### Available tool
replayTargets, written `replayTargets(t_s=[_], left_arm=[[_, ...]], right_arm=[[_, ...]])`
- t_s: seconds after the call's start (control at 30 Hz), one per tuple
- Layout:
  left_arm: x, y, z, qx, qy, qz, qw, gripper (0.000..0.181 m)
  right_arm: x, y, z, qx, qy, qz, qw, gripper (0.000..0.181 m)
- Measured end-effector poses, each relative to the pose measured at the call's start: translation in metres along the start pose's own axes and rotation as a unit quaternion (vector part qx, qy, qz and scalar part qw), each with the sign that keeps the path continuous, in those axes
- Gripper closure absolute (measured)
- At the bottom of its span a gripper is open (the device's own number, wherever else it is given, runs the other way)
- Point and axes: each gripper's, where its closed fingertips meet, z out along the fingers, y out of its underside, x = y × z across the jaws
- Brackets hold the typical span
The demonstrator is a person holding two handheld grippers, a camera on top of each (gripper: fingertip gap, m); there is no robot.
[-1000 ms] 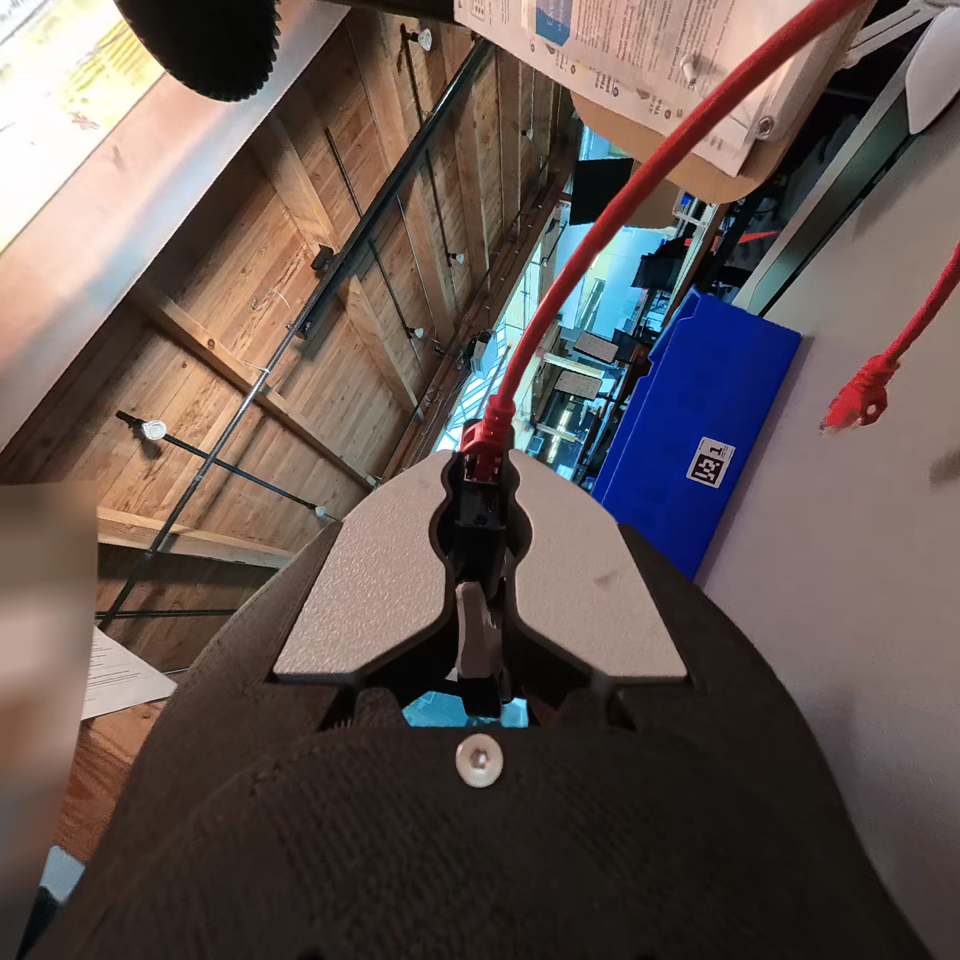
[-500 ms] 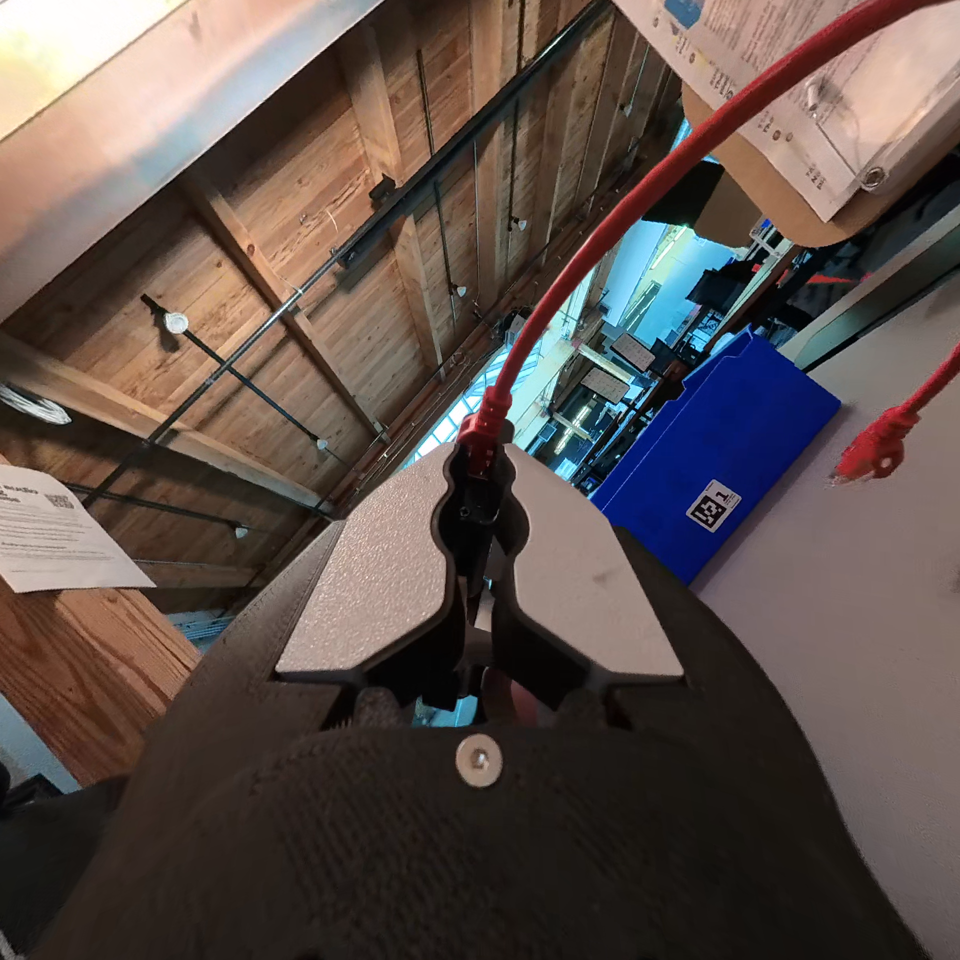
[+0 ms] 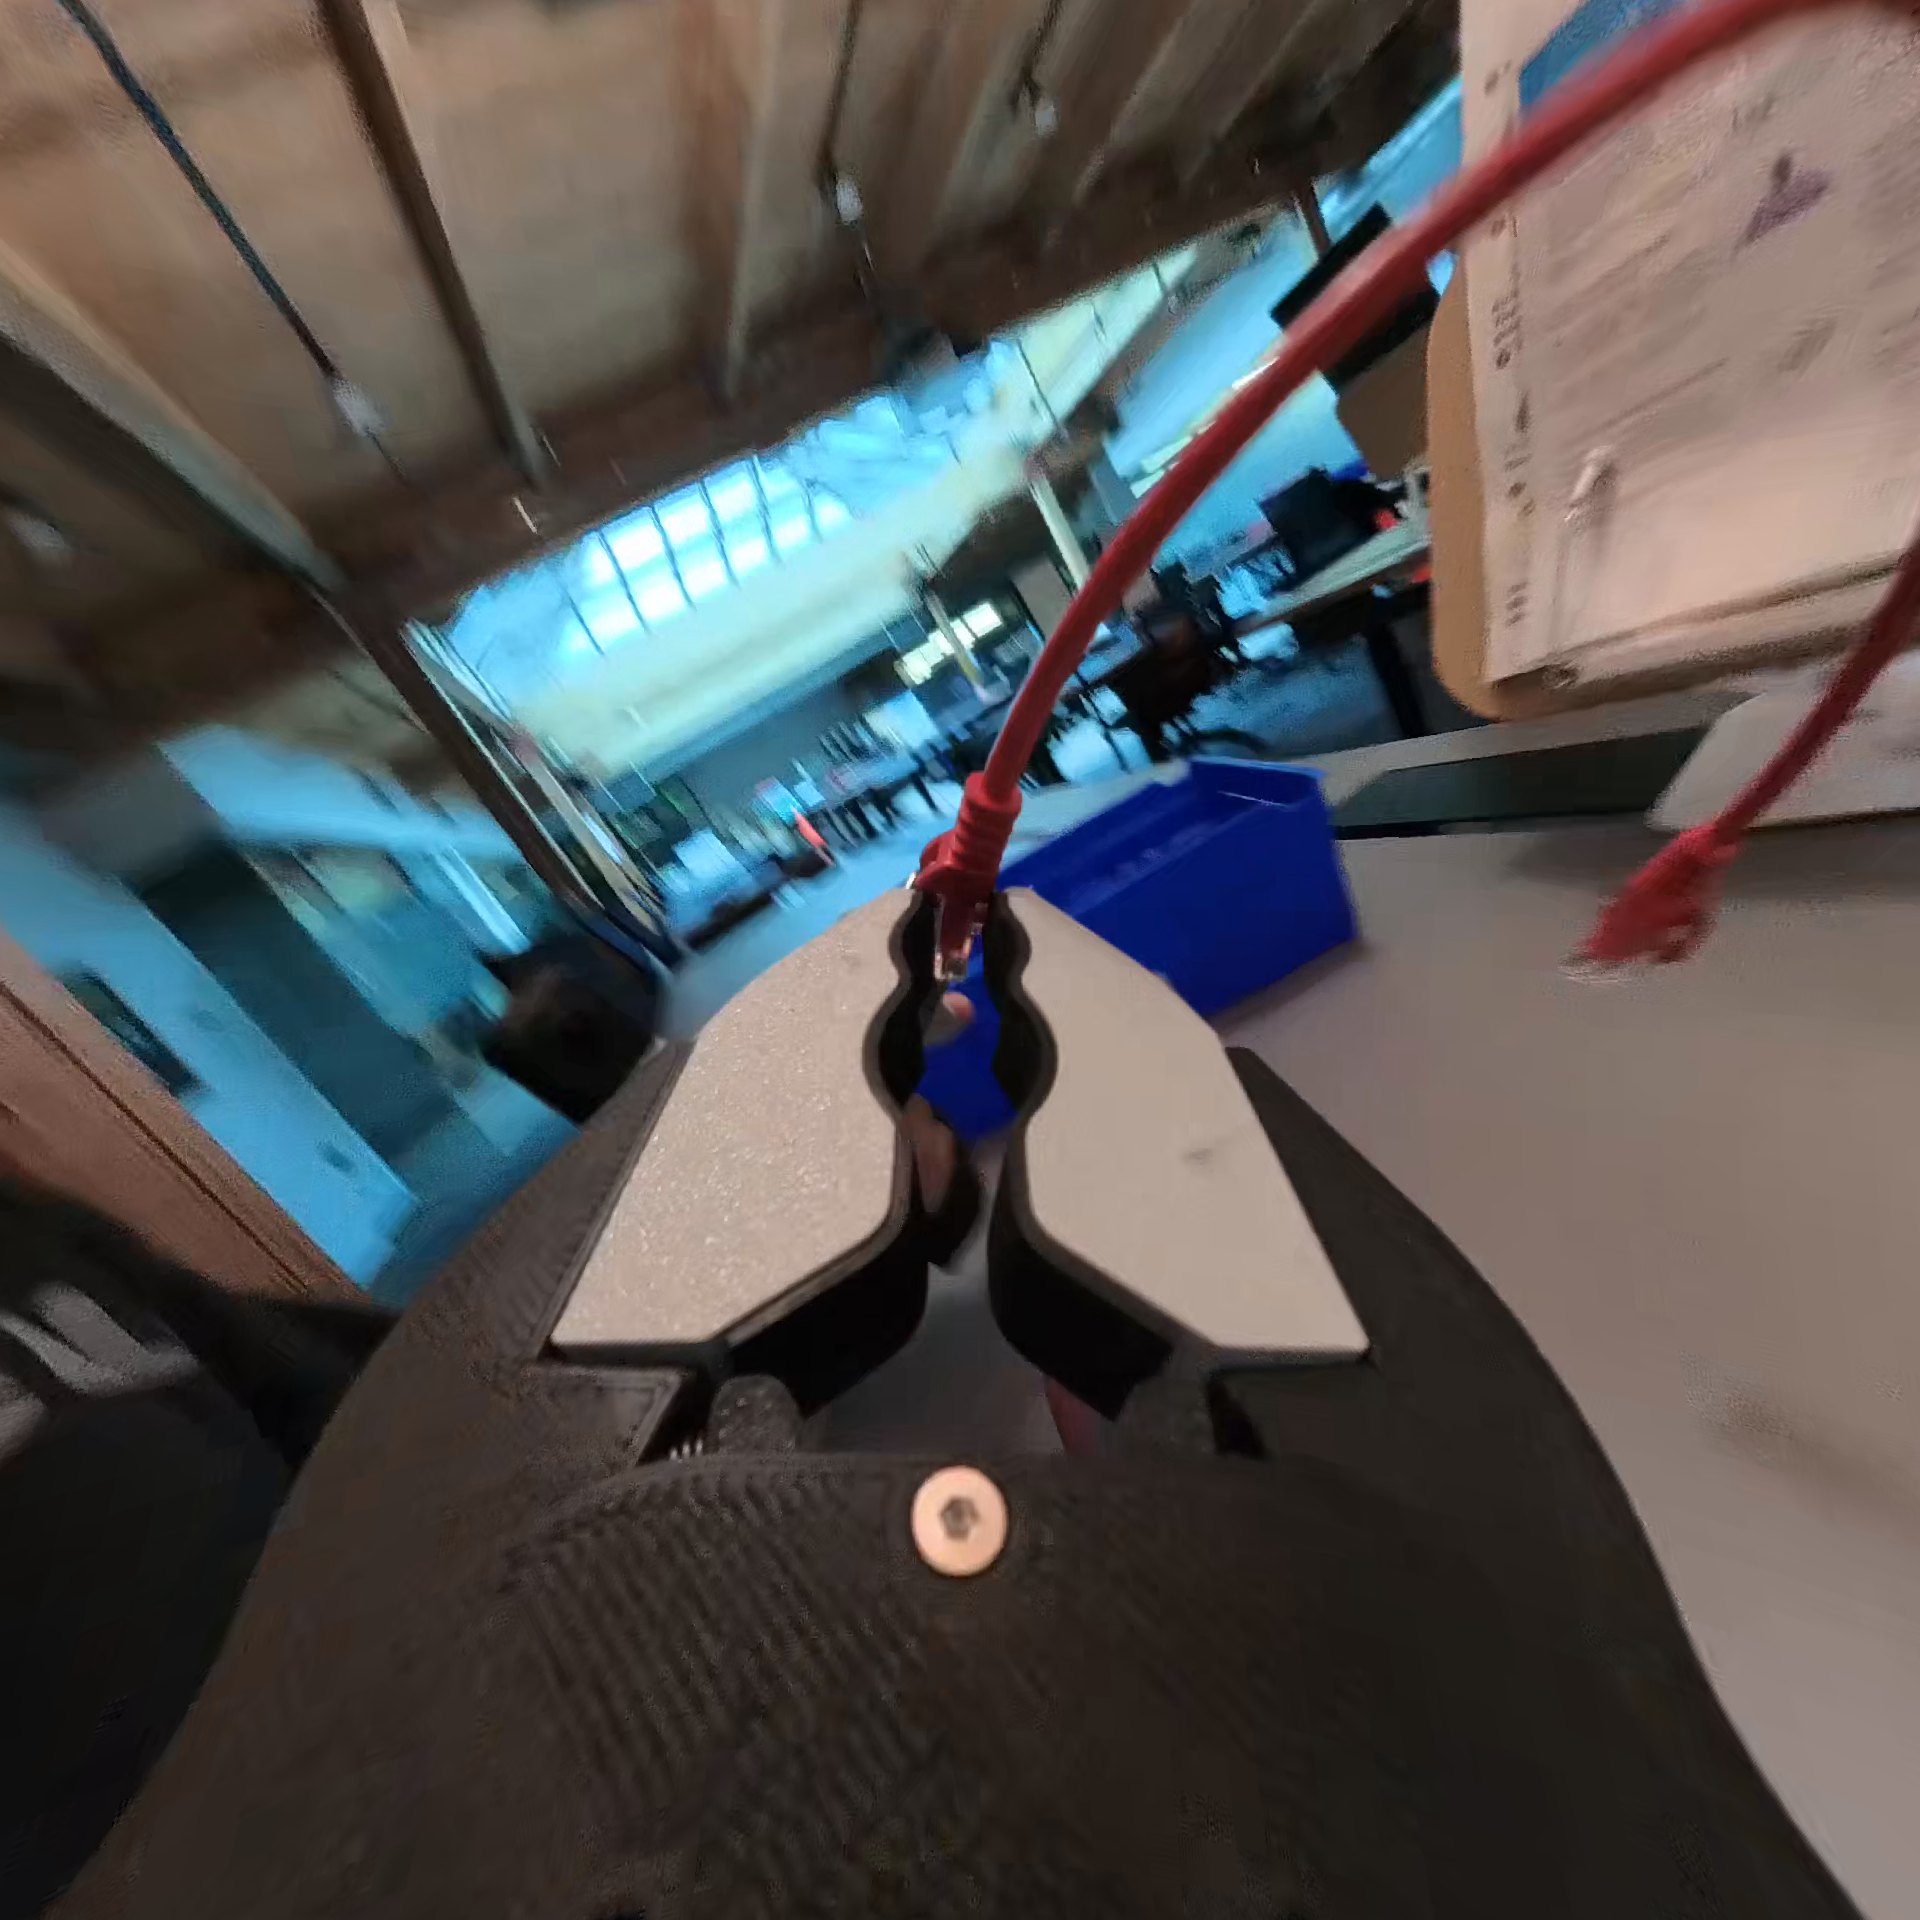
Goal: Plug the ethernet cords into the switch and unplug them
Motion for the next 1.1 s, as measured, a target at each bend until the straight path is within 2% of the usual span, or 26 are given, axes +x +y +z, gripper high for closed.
replayTargets(t_s=[0.1, 0.2, 0.3, 0.37, 0.43, 0.57, 0.73, 0.87, 1.0, 1.1], left_arm=[[0.000, 0.003, 0.000, -0.003, 0.003, -0.012, 1.000, 0.119], [0.003, 0.004, 0.002, -0.005, 0.013, -0.018, 1.000, 0.119], [0.005, 0.005, 0.003, -0.007, 0.019, -0.025, 0.999, 0.119], [0.006, 0.006, 0.003, -0.006, 0.023, -0.031, 0.999, 0.119], [0.007, 0.007, 0.003, -0.008, 0.025, -0.033, 0.999, 0.119], [0.008, 0.007, 0.003, -0.007, 0.032, -0.042, 0.999, 0.119], [0.010, 0.009, 0.005, -0.008, 0.038, -0.053, 0.998, 0.119], [0.012, 0.010, 0.004, -0.011, 0.042, -0.054, 0.998, 0.119], [0.011, 0.011, 0.004, -0.012, 0.043, -0.058, 0.997, 0.119], [0.011, 0.010, 0.003, -0.010, 0.044, -0.061, 0.997, 0.119]], right_arm=[[0.006, -0.022, -0.025, -0.097, 0.063, -0.120, 0.986, 0.171], [0.035, -0.062, -0.064, -0.149, 0.199, -0.217, 0.944, 0.171], [0.065, -0.099, -0.108, -0.192, 0.324, -0.294, 0.878, 0.171], [0.090, -0.113, -0.140, -0.256, 0.397, -0.351, 0.809, 0.171], [0.117, -0.108, -0.167, -0.351, 0.426, -0.364, 0.750, 0.171], [0.164, -0.089, -0.193, -0.464, 0.454, -0.344, 0.678, 0.171], [0.211, -0.063, -0.182, -0.519, 0.459, -0.318, 0.647, 0.171], [0.245, -0.028, -0.168, -0.562, 0.421, -0.289, 0.651, 0.171], [0.260, -0.008, -0.172, -0.619, 0.400, -0.270, 0.620, 0.168], [0.258, -0.006, -0.164, -0.614, 0.379, -0.264, 0.640, 0.162]])
